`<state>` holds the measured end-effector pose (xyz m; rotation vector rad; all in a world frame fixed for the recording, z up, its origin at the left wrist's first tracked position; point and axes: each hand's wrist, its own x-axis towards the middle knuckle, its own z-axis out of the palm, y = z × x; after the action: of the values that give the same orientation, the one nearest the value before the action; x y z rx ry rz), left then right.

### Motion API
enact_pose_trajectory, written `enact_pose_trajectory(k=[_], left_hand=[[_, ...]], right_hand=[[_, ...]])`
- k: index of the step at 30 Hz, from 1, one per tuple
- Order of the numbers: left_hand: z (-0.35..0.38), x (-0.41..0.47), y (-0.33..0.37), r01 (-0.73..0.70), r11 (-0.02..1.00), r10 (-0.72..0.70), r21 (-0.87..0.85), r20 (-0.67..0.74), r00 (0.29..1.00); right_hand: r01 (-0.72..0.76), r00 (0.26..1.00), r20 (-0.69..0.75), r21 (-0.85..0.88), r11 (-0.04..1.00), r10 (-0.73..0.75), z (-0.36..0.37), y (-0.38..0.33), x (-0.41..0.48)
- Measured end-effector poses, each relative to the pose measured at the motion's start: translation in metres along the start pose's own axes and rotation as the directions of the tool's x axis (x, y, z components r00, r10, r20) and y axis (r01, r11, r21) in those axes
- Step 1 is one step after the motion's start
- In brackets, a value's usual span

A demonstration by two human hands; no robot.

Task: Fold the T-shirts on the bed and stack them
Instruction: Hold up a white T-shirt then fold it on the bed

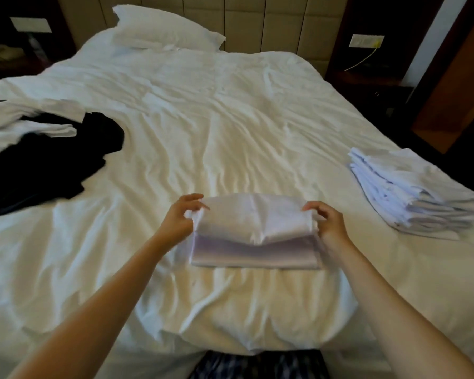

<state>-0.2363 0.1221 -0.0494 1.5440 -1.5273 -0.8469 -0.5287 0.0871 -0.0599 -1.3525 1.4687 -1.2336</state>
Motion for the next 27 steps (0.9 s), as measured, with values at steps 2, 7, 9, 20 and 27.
enact_pose_trajectory(k=[2, 7, 9, 20, 27], left_hand=[[0.009, -0.012, -0.015, 0.010, 0.993, -0.010, 0.115, 0.000, 1.000], [0.016, -0.020, -0.026, 0.105, 0.989, -0.095, 0.101, -0.097, 0.991], [0.013, -0.016, -0.021, 0.169, 0.985, -0.170, -0.019, -0.076, 0.982], [0.033, 0.014, -0.002, 0.354, 0.913, -0.389, -0.204, -0.176, 0.904], [0.040, 0.011, -0.012, 0.301, 0.947, -0.321, -0.116, -0.233, 0.918]], right_hand=[[0.027, 0.999, 0.027, -0.144, 0.989, -0.024, -0.002, 0.010, -0.011], [-0.076, 0.997, -0.011, -0.278, 0.958, 0.076, -0.005, 0.019, -0.019], [-0.154, 0.988, -0.071, -0.238, 0.959, 0.141, -0.004, 0.018, -0.014], [-0.330, 0.944, -0.135, -0.299, 0.895, 0.302, 0.010, 0.004, -0.008], [-0.329, 0.942, -0.179, -0.345, 0.879, 0.283, 0.015, 0.016, -0.015]])
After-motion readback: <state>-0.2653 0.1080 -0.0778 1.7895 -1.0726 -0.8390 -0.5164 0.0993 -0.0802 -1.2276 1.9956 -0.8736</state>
